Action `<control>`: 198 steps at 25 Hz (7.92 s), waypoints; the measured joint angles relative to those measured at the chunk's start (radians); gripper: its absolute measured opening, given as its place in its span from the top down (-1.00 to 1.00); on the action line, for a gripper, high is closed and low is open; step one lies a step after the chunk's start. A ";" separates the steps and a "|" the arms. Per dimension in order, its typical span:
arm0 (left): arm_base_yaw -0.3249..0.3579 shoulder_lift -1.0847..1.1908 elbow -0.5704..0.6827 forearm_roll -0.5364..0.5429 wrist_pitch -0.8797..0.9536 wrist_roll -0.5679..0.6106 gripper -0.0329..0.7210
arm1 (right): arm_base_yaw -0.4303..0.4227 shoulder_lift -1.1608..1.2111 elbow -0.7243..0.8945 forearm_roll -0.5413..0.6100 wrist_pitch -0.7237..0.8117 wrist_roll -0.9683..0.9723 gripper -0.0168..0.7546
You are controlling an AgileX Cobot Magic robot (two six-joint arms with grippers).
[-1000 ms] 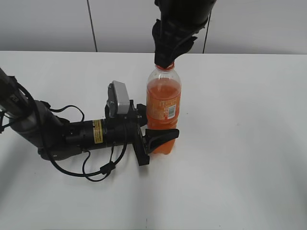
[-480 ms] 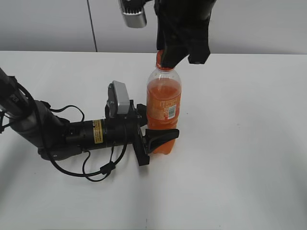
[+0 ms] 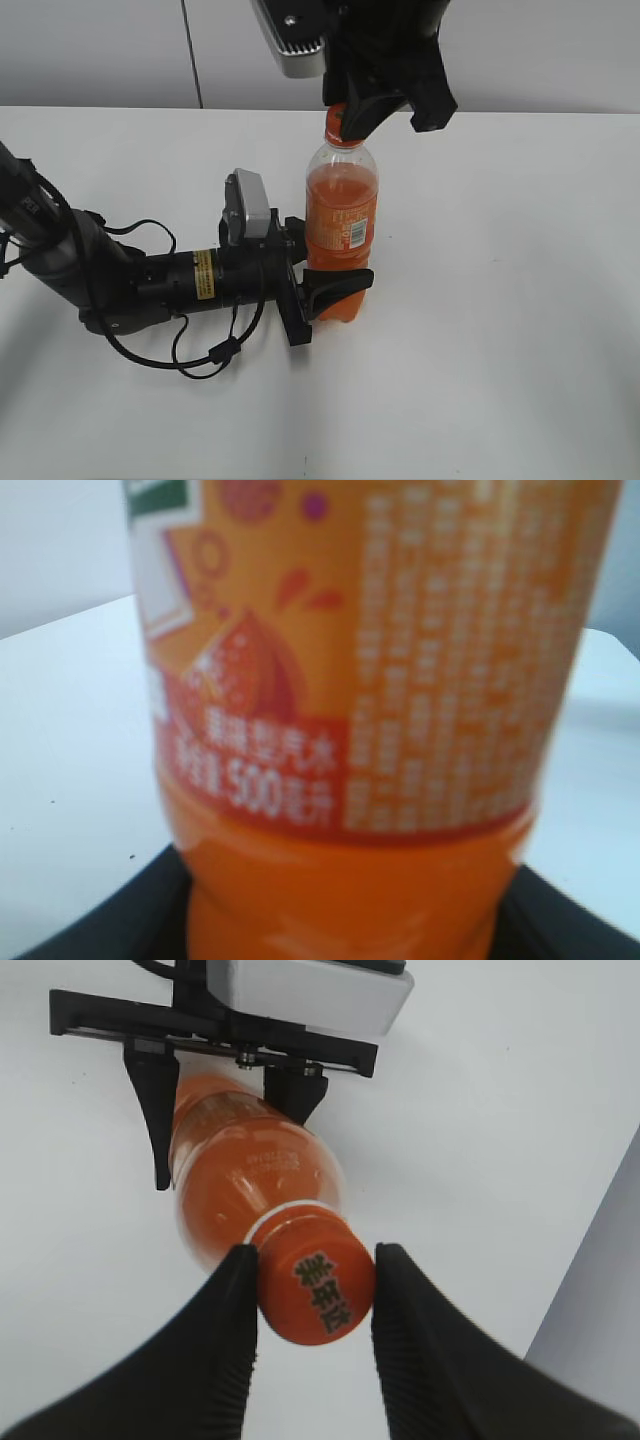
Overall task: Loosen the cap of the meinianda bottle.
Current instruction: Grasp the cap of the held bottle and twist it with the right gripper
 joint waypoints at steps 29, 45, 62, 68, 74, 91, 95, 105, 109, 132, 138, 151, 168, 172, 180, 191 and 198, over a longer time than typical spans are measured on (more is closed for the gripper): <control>0.000 0.000 0.000 -0.001 0.000 0.000 -0.13 | 0.000 -0.058 0.000 -0.003 0.001 1.379 -0.55; 0.000 0.000 0.000 -0.001 0.000 0.000 -0.13 | 0.000 -0.061 0.004 0.019 0.001 1.511 -0.55; 0.000 0.000 0.000 -0.001 0.000 0.000 -0.13 | 0.000 -0.043 0.032 -0.002 0.001 1.495 -0.42; 0.000 0.000 0.000 -0.001 0.000 -0.001 -0.13 | 0.000 -0.044 0.032 -0.002 0.001 1.495 -0.36; 0.000 0.000 0.000 -0.001 0.000 -0.001 -0.13 | 0.000 -0.042 0.032 -0.002 0.001 1.494 -0.35; 0.000 0.000 0.000 -0.001 0.000 -0.001 -0.13 | 0.000 -0.017 0.032 -0.002 -0.014 1.486 -0.35; 0.000 0.000 0.000 -0.001 0.000 -0.001 -0.13 | 0.000 -0.010 0.032 -0.002 -0.009 1.485 -0.34; 0.000 0.000 0.000 -0.001 0.000 -0.001 -0.13 | 0.000 -0.005 0.032 -0.001 -0.008 1.484 -0.16; 0.000 0.000 0.000 -0.001 0.000 -0.001 -0.13 | 0.000 -0.005 0.032 -0.001 -0.006 1.484 -0.16; 0.000 0.000 0.000 -0.001 0.000 -0.001 -0.13 | 0.000 -0.005 0.032 0.001 -0.005 1.483 -0.16; 0.000 0.000 0.000 -0.001 0.000 -0.001 -0.13 | 0.000 -0.013 0.032 0.001 -0.005 1.483 -0.16; 0.000 0.000 0.000 -0.002 0.000 -0.001 -0.13 | 0.000 -0.013 0.032 -0.002 -0.013 1.483 0.26; 0.001 0.000 0.000 0.004 0.000 0.003 -0.13 | 0.000 -0.015 0.030 -0.002 -0.006 0.958 0.26; 0.001 0.000 0.000 0.001 0.000 0.002 -0.13 | 0.000 -0.018 0.030 -0.006 -0.007 0.720 0.26; 0.001 0.000 0.000 0.001 0.000 0.002 -0.13 | 0.000 -0.018 0.030 -0.006 -0.009 0.378 0.26; 0.001 0.000 0.000 0.001 0.000 0.003 -0.13 | 0.000 -0.018 0.030 -0.007 -0.011 0.023 0.26; 0.001 0.000 0.000 0.001 0.000 0.003 -0.13 | 0.000 -0.034 0.030 -0.006 -0.010 -0.079 0.26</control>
